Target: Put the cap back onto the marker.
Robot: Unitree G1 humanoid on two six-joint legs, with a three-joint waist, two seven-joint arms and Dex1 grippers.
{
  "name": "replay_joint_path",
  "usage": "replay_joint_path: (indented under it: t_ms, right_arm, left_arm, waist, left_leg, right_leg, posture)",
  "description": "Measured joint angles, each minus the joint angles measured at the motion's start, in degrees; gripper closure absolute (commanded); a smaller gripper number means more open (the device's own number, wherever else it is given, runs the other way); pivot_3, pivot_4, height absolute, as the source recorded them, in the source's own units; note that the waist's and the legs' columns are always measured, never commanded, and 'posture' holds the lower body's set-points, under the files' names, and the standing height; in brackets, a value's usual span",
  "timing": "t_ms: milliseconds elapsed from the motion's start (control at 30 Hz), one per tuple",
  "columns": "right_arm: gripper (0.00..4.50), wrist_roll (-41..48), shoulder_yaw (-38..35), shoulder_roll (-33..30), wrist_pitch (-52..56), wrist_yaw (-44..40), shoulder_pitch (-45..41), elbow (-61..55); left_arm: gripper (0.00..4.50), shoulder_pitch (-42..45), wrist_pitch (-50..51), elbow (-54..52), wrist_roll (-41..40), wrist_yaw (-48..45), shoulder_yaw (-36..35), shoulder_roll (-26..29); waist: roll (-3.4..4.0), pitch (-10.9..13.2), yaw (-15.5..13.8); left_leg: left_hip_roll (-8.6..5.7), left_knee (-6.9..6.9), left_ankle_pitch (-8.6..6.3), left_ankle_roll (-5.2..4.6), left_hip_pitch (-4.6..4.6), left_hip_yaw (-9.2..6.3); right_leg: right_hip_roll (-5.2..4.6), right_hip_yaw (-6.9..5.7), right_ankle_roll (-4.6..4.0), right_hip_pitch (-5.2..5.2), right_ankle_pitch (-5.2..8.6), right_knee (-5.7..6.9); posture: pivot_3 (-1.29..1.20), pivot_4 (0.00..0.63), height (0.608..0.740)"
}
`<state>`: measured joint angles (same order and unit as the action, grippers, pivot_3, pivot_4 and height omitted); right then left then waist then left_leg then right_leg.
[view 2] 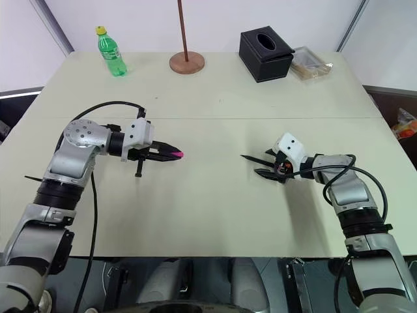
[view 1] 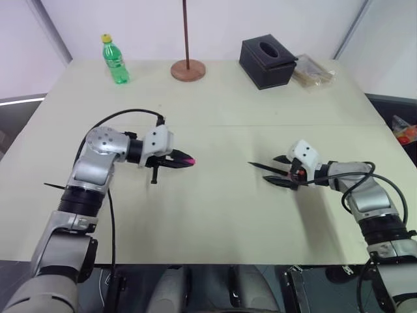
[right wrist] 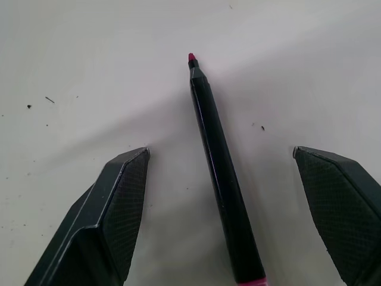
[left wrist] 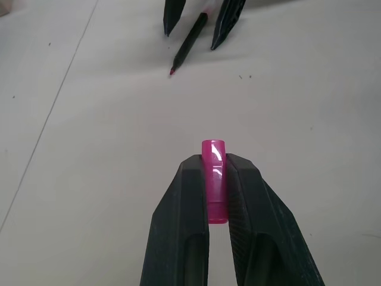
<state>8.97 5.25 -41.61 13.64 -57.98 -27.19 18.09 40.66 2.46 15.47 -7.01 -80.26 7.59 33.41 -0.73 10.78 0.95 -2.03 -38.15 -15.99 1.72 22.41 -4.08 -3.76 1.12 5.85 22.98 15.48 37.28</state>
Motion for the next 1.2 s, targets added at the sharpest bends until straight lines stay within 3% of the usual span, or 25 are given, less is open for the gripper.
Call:
replay_joint_path:
  t_ms: [33, 233, 533, 900, 1200]
  right_arm:
    - [1.43, 0.0, 0.1, 0.1, -0.3, -0.4, 0.0, 0.1]
    - [4.46, -0.4, 0.1, 0.1, -0.6, -0.8, 0.2, 0.1]
    - [4.46, -1.2, -0.9, -0.2, 0.1, 1.1, 3.0, -4.5]
    - [4.46, -4.2, 0.1, -7.5, 8.4, 1.8, 9.9, -33.0]
    - [4.46, -4.3, 2.6, -7.0, 13.7, 2.1, 7.8, -39.9]
  left_arm:
    - [4.5, 0.0, 0.0, 0.0, 0.0, 0.4, 0.0, 0.1]
    - [4.5, 0.0, 0.0, 0.0, 0.0, 0.7, 0.2, 0.2]
    - [4.5, 1.6, -2.9, 4.1, 0.1, 0.6, 1.4, -1.3]
    - [4.5, 8.8, -17.5, 16.5, 2.0, -0.8, 5.2, -6.7]
    - [4.5, 12.0, -28.2, 24.6, 4.1, -1.2, 7.2, -10.3]
  waist:
    - [0.0, 0.0, 0.0]
    - [0.0, 0.0, -0.1]
    - [0.0, 0.0, -0.4]
    - [0.01, 0.0, -0.2]
    - [0.0, 0.0, -0.3]
  left_leg:
    - [0.0, 0.0, 0.0, 0.0, 0.0, 0.01]
    - [-0.01, 0.0, 0.0, 0.0, 0.0, 0.02]
    - [-0.02, -0.01, 0.0, 0.0, 0.0, 0.03]
    - [-0.05, -0.01, 0.0, 0.0, 0.12, 0.17]
    - [-0.05, -0.01, 0.0, 0.0, 0.12, 0.19]
  right_leg:
    - [0.0, 0.0, 0.0, 0.0, 0.0, 0.0]
    - [-0.01, 0.01, 0.0, 0.0, 0.0, 0.0]
    - [-0.03, 0.0, 0.0, -0.01, 0.0, -0.01]
    - [0.03, 0.11, 0.01, 0.2, 0.0, 0.04]
    - [-0.01, 0.13, 0.01, 0.19, 0.0, 0.03]
  posture:
    - [0.0, 0.15, 0.74]
    - [0.0, 0.15, 0.74]
    - [0.0, 0.15, 0.74]
    - [0.0, 0.15, 0.74]
    - [0.0, 0.15, 0.74]
